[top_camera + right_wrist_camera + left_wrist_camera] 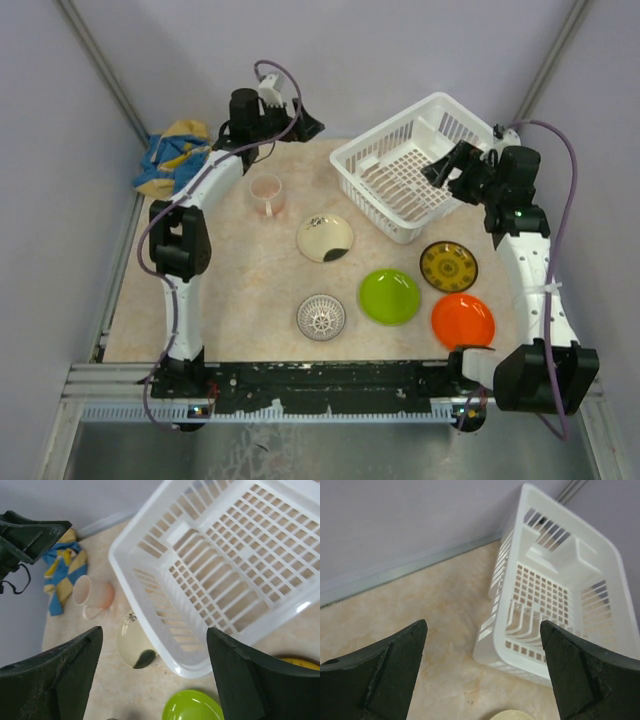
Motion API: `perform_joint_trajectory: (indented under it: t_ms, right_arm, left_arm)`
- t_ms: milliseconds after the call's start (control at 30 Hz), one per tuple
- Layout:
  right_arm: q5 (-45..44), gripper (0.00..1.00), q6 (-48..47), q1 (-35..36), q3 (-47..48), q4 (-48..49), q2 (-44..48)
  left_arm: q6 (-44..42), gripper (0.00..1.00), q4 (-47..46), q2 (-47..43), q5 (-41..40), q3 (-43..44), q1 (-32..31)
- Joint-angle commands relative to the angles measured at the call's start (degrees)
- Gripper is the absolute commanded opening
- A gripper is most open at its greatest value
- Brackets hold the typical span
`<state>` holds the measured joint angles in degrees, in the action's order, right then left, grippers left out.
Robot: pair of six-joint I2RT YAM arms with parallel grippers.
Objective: Load the mixed dishes into the dish rack
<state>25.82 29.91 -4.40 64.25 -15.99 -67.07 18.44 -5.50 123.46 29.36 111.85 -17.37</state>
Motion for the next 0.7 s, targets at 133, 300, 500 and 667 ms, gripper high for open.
perform_joint_trajectory:
  t_ms: [133, 300, 500, 667]
  right_arm:
    - [-13.2, 0.85, -6.9, -0.3, 3.8, -12.5, 0.3]
    - [-12.4, 0.86, -6.8, -0.4, 2.3, -11.6, 0.8]
    - [-13.2, 0.87, -8.0, -0.3, 0.1, -11.7, 0.7]
    - [-12.6, 0.88, -7.9, -0.3, -1.5, -10.5, 0.1]
  left_arm:
    - [-2.0, 1.00, 7.3, 5.5, -6.9, -0.2, -2.5]
    - [1.0, 1.00, 5.6, 6.8, -5.1, 0.1, -3.7]
    - [1.5, 1.00, 6.7, 6.8, -3.4, -1.4, -4.0]
    - [1.9, 0.97, 7.9, 7.4, -1.4, -1.7, -4.2]
